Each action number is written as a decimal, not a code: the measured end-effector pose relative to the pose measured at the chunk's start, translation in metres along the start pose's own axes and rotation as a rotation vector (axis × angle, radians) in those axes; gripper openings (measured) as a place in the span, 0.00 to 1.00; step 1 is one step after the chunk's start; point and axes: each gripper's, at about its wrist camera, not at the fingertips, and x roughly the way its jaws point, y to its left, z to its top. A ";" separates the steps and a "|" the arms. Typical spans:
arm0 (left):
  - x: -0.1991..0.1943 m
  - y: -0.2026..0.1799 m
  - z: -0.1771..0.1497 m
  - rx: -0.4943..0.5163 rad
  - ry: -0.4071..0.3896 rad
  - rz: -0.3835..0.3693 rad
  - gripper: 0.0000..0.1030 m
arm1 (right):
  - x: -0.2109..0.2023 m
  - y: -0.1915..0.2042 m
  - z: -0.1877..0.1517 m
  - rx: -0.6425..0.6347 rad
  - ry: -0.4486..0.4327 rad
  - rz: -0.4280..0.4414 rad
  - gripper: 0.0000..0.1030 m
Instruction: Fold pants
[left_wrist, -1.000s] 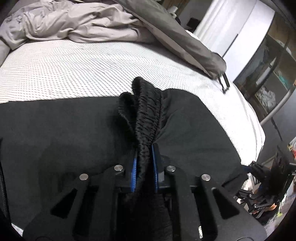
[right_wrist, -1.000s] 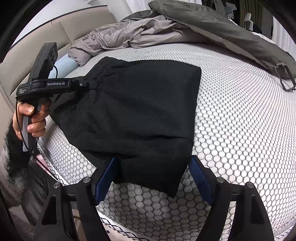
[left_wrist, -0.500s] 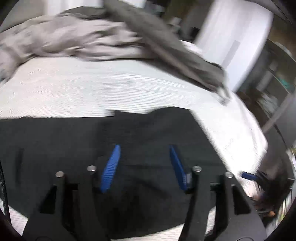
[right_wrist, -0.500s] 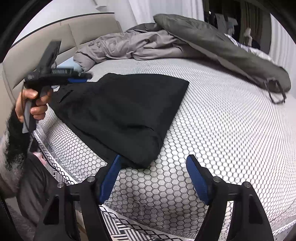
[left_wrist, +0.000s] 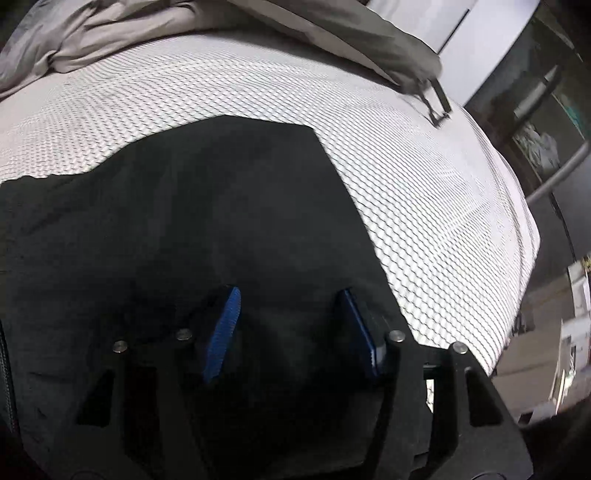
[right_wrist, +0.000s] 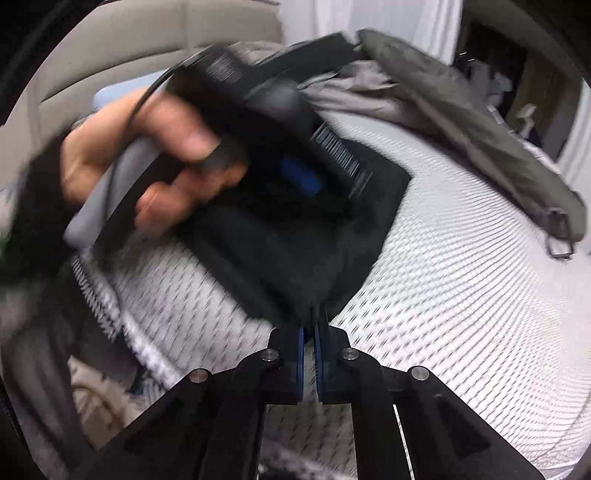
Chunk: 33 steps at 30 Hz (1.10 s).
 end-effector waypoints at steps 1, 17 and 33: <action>-0.002 0.002 0.000 -0.006 -0.004 0.007 0.53 | -0.001 0.002 -0.004 -0.009 0.006 0.025 0.04; -0.018 -0.001 -0.029 0.106 -0.004 0.018 0.56 | -0.005 0.015 0.007 -0.072 -0.126 -0.078 0.12; -0.047 0.014 -0.101 0.353 -0.032 0.080 0.65 | -0.019 0.018 0.003 -0.113 -0.171 0.003 0.47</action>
